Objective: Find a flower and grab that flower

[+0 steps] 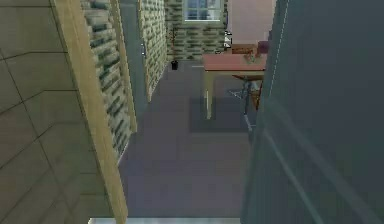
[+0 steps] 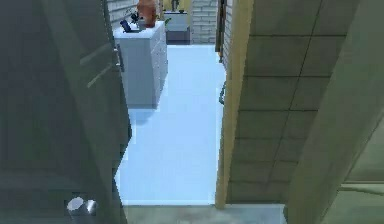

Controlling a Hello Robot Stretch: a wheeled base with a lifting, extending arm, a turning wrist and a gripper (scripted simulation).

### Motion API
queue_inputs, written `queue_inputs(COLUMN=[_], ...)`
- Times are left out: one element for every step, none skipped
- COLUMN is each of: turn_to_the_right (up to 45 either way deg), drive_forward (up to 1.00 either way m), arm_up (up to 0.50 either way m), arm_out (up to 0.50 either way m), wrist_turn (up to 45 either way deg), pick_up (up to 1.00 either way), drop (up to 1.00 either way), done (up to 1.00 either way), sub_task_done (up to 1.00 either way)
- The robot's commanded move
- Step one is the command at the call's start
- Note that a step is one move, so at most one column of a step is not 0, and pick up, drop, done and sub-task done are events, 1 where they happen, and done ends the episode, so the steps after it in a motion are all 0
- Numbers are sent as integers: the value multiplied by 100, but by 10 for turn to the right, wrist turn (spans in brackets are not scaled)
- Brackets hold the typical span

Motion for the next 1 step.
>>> queue_inputs(turn_to_the_right=[0], drive_forward=[100], arm_up=[0], arm_out=[0], wrist_turn=[0], pick_up=[0], drop=[0], done=[0], sub_task_done=[0])
